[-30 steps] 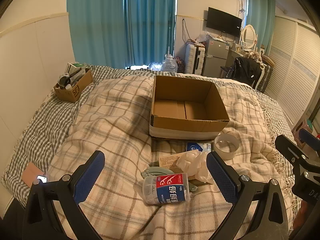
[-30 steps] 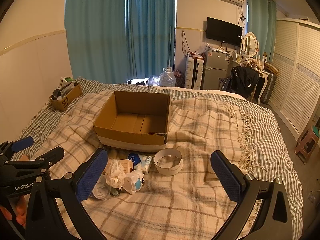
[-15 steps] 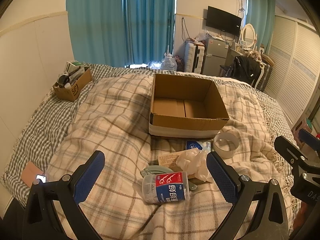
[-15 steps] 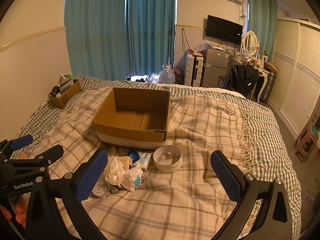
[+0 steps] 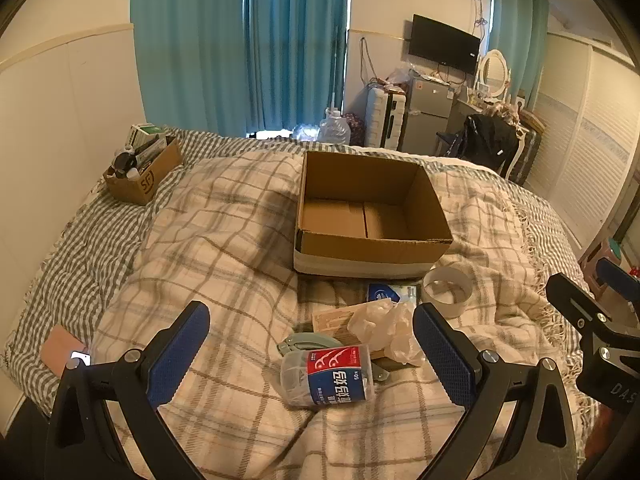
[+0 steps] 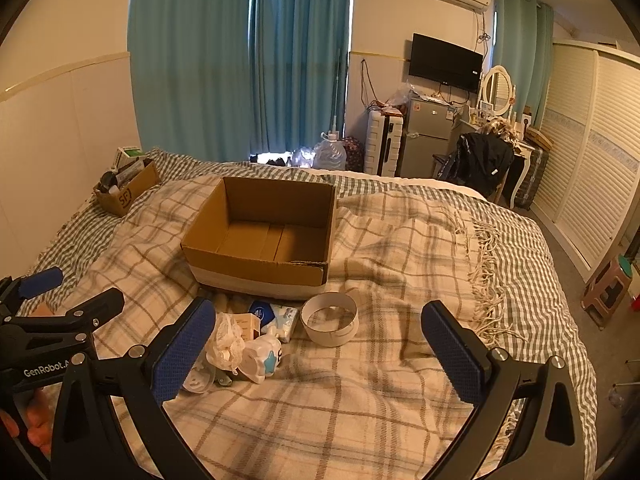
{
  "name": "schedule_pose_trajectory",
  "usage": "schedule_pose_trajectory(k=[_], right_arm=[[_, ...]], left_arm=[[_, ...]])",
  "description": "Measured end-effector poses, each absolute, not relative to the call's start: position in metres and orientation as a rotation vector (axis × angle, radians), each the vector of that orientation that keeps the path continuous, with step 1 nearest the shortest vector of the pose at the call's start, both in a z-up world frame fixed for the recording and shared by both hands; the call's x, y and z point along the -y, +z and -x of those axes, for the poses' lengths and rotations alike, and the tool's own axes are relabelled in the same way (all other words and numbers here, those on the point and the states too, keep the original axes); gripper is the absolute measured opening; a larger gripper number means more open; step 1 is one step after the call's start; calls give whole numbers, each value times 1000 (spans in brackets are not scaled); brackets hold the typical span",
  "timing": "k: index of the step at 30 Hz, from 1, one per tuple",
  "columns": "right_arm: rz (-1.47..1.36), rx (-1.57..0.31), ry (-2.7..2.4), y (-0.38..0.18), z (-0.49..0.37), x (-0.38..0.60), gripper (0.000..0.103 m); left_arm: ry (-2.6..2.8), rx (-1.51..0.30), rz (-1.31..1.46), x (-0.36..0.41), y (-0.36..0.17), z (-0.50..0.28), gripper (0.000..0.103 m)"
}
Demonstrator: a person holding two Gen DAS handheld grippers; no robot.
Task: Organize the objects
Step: 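Reach the left gripper to the floss-pick bottle and grasp it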
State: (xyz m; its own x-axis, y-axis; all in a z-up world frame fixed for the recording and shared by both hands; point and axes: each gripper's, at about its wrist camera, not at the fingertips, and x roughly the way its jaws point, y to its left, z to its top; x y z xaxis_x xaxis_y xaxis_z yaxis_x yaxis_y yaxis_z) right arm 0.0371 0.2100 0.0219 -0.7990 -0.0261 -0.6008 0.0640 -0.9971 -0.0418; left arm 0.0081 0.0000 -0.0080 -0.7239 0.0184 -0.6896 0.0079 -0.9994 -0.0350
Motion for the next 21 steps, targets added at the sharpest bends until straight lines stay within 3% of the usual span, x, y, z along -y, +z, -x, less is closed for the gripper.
schedule_pose_trajectory(k=[13, 21], right_arm=[[-1055, -80, -2907, 3, -30, -214, 102], [-1145, -49, -2885, -24, -15, -223, 102]], left_arm=[[2870, 4, 1263, 0, -32, 3, 103], [2764, -41, 1477, -1, -87, 18, 103]])
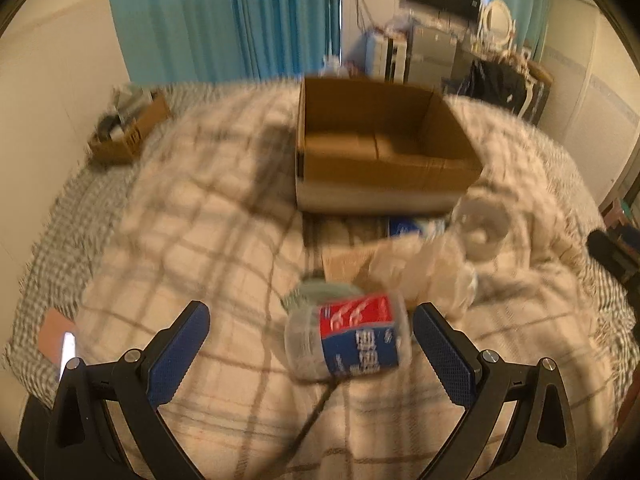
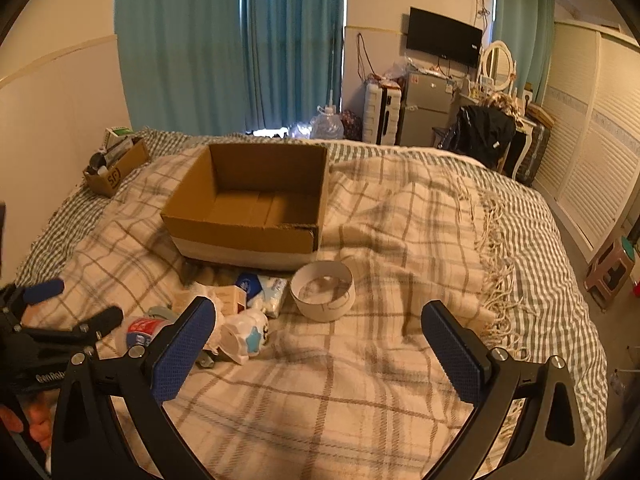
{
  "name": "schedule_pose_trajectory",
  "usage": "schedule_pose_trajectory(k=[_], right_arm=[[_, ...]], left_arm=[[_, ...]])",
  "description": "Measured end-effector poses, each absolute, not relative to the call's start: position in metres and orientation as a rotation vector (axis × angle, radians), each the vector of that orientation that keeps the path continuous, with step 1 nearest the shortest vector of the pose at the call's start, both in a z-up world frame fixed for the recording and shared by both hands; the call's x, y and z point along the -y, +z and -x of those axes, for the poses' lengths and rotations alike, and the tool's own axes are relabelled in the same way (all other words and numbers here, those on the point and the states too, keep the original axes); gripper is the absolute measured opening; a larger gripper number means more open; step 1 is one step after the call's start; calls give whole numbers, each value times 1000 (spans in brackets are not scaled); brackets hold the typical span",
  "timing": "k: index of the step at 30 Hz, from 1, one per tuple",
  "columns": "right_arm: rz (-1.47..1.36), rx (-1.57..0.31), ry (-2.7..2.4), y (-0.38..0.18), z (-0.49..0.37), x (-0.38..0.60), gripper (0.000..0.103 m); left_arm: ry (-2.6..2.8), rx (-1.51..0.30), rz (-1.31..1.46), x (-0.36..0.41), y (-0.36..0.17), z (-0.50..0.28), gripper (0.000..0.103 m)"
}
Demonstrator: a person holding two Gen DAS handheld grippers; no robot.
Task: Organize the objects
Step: 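Reach the left gripper to the floss-pick bottle and grasp it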
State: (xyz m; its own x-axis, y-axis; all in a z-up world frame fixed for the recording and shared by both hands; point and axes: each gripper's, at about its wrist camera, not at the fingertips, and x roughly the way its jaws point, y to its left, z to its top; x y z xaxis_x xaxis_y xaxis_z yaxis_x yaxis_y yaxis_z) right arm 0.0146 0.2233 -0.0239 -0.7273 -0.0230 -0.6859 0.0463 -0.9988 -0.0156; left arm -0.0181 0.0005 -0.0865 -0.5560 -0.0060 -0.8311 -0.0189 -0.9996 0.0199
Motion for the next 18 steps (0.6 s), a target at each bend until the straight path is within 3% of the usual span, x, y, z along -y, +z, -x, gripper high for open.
schedule_pose_trajectory(k=[5, 15, 18], right_arm=[[-1210, -41, -2849, -43, -3, -225, 103], [-1288, -74, -2806, -59, 8, -217, 102], [-1302, -85, -2808, -60, 9, -215, 102]], left_arm=[[2651, -7, 1624, -3, -119, 28, 103], [2547, -22, 1653, -24, -136, 40, 103], [2559, -62, 1644, -24, -140, 45, 91]])
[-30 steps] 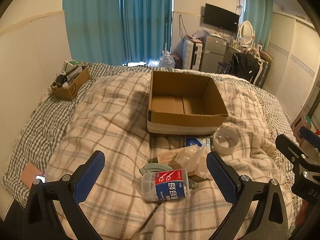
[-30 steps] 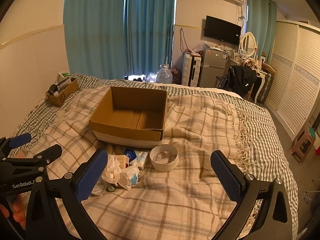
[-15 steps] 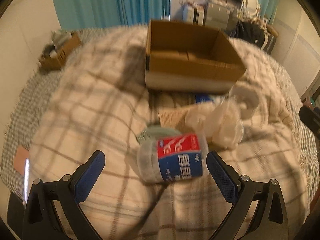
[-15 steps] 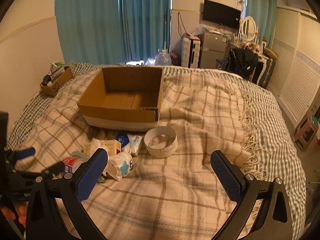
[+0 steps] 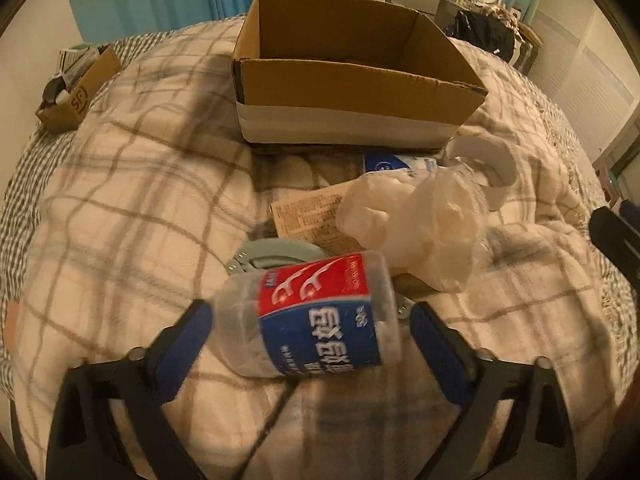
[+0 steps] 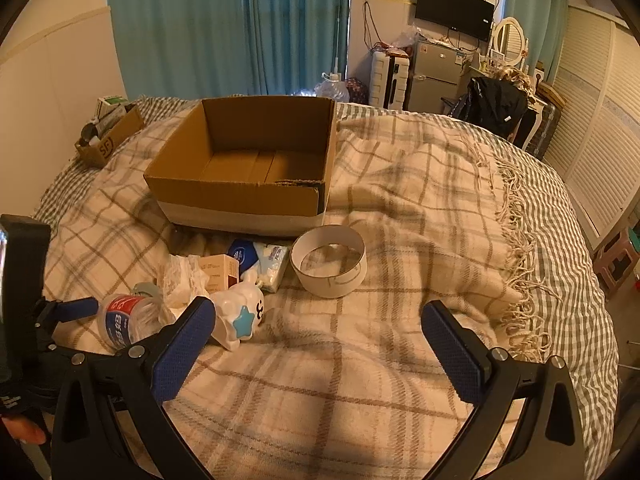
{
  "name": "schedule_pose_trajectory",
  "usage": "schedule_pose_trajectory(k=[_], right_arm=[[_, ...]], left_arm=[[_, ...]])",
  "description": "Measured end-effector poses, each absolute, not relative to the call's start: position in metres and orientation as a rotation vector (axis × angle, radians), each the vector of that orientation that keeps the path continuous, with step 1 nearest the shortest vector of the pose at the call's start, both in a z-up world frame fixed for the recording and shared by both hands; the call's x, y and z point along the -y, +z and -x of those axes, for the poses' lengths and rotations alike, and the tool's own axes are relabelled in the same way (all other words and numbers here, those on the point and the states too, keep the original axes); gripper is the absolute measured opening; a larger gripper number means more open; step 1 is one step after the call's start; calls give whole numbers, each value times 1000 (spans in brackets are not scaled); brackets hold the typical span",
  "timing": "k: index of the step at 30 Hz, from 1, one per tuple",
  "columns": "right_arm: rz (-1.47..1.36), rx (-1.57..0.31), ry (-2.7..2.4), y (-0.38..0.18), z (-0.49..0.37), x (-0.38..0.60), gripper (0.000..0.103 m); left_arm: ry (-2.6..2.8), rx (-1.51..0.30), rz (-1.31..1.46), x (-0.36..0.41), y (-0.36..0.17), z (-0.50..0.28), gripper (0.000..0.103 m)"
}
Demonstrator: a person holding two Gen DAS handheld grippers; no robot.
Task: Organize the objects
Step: 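Reach the left gripper to the floss-pick bottle and grasp it, then grasp the white lace cloth with the right gripper while the left lifts the bottle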
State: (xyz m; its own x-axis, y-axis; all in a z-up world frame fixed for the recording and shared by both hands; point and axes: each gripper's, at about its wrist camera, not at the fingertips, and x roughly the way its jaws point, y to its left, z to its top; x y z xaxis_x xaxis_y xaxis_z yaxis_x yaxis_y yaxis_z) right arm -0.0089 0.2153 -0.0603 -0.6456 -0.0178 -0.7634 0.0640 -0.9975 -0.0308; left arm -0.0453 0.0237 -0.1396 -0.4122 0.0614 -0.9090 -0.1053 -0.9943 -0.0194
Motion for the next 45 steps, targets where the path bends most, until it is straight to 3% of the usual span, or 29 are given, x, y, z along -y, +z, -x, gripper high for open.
schedule_pose_trajectory(k=[10, 12, 18, 20, 22, 24, 25, 30, 35, 45], right_arm=[[-1243, -131, -2794, -44, 8, -187, 102], [-1258, -157, -2749, -48, 12, -174, 102], [-1415, -263, -2479, -87, 29, -120, 101], [-1469, -316, -2402, -104, 31, -105, 86], [-1525, -346, -2331, -121, 34, -97, 74], [-1581, -362, -2287, -134, 37, -95, 43], [-1600, -363, -2290, -138, 37, -96, 20], [-1479, -274, -2477, -105, 26, -121, 16], [-1423, -288, -2583, -81, 26, -145, 16], [-1449, -153, -2567, -83, 25, -179, 16]], left_arm=[[2633, 81, 1489, 20, -93, 31, 90], [2684, 49, 1441, 30, -78, 30, 37], [2659, 7, 1506, 49, -82, 42, 37], [2612, 70, 1582, 56, -100, 44, 37], [2559, 121, 1655, 61, -117, 44, 43], [2534, 142, 1689, 62, -125, 39, 56], [2526, 153, 1692, 62, -126, 38, 58], [2526, 189, 1693, 53, -118, 35, 90], [2512, 201, 1612, 23, -108, 36, 99], [2479, -85, 1703, -14, -152, 66, 103]])
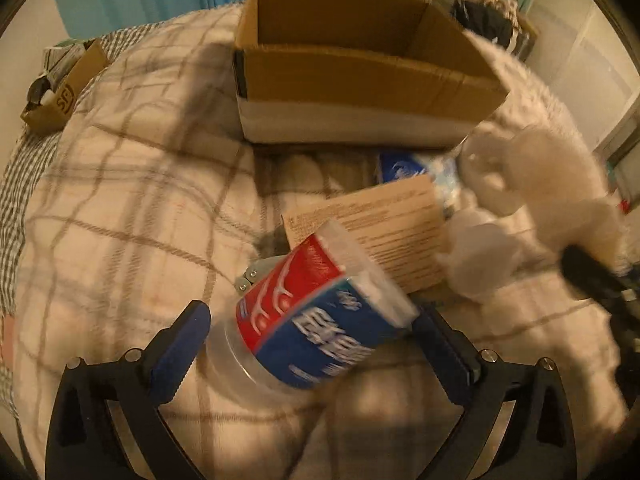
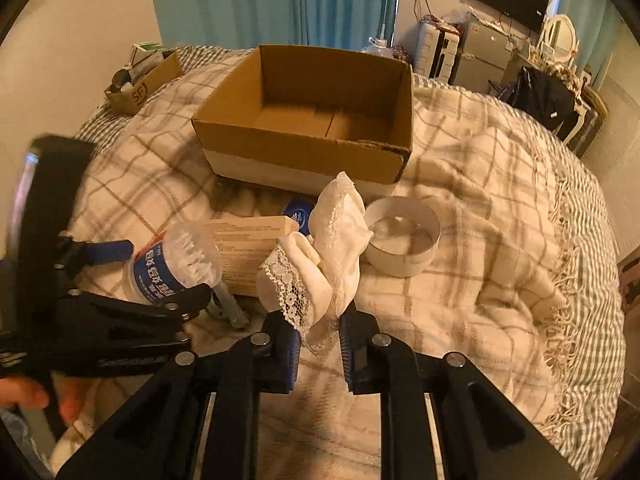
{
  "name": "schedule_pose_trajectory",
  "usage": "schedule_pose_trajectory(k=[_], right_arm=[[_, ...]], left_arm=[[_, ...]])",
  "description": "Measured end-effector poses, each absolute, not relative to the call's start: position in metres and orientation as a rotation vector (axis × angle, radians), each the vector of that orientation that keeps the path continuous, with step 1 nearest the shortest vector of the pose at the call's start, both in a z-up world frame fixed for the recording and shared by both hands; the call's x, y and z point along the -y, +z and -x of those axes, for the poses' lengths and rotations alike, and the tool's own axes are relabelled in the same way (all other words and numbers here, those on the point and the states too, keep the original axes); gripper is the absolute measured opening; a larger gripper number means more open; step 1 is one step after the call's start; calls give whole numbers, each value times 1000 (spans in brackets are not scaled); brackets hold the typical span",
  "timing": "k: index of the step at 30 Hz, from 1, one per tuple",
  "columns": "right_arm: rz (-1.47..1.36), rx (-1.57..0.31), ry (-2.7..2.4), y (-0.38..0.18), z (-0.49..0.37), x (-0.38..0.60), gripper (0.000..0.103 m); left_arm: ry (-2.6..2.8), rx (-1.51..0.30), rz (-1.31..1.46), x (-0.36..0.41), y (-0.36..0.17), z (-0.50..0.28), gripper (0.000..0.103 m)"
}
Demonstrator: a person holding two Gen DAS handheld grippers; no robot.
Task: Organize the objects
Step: 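Grasp the white lace cloth with the right gripper while the left lifts the bottle, then carry the bottle and lace cloth over the cardboard box and release both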
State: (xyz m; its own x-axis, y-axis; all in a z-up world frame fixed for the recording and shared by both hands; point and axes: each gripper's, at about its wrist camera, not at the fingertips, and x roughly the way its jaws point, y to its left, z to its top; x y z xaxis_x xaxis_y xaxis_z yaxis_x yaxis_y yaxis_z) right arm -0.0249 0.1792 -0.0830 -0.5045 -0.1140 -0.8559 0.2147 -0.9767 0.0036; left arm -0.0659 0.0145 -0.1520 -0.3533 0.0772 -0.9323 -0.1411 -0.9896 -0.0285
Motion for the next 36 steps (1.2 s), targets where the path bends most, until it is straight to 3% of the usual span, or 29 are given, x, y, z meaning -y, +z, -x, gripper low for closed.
schedule_pose_trajectory(k=[2, 5, 20, 30, 36], right_arm=[[-1453, -135, -2564, -86, 26, -181, 16], [-1446, -121, -2564, -86, 24, -182, 16], [-1346, -155, -2602, -51, -2, -170, 16], [-1289, -183, -2625, -27, -14, -166, 16], [-1153, -206, -2701, 20, 8, -169, 16]], left_arm=[[2483, -82, 1735, -12, -162, 69, 102], [2462, -23, 1779, -5, -172, 70, 86], [2537, 33, 1461, 20, -90, 31, 65], [2592, 52, 1326, 17, -43, 27, 64], [2623, 47, 1197, 9, 4, 50, 64]])
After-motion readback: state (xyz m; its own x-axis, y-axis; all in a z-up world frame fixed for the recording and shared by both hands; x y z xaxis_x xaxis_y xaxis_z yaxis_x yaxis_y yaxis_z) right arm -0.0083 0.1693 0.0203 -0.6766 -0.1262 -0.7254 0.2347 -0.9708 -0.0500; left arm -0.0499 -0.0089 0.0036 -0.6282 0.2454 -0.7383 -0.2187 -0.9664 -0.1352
